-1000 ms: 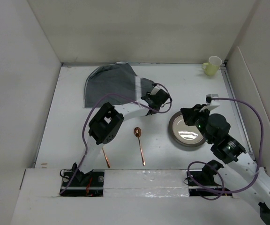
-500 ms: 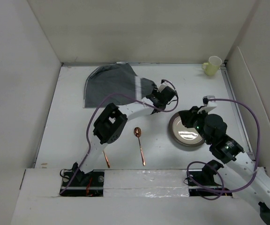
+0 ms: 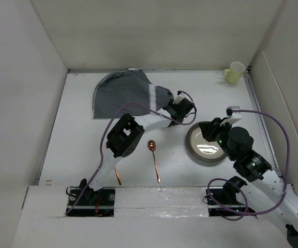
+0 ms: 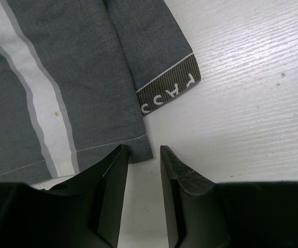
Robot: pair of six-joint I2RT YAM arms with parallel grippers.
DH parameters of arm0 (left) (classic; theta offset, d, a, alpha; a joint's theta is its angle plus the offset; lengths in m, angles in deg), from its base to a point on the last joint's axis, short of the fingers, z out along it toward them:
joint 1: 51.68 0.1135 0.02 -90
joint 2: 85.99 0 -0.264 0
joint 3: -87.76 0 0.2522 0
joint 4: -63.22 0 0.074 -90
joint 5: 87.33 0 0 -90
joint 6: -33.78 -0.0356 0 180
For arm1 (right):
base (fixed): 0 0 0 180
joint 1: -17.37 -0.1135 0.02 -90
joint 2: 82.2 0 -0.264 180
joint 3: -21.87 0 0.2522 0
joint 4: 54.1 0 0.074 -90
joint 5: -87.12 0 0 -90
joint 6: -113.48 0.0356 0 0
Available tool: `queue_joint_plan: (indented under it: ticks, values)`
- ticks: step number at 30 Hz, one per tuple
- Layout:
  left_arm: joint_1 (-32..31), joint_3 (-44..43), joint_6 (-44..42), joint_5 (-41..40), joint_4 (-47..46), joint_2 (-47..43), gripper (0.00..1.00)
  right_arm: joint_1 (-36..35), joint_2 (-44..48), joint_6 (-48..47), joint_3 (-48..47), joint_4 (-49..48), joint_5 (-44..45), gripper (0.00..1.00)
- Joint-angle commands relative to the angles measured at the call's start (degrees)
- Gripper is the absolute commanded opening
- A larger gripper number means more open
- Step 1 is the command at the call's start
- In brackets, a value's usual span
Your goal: Set the dinner table for one person
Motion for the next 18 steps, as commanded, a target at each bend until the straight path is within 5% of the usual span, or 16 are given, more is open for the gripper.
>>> queue_joint_plan:
  ticks: [1, 10, 18]
  values:
    - [0.38, 0.34, -0.34, -0.61, 0.24, 0.17, 0.28, -0.18, 1.33, -1.24, -3.49, 0.45, 0.80, 0.26]
    - [0.90, 2.44, -0.16, -3.77, -0.19, -1.15, 0.01, -0.18, 1.42, -1.86, -5.08, 0.80, 1.76, 0.28]
    - [1.43, 4.99, -0.08, -5.63, -1.51, -3.96, 0.00, -0.18, 2.38, -1.86, -5.60, 0.89, 1.41, 0.32]
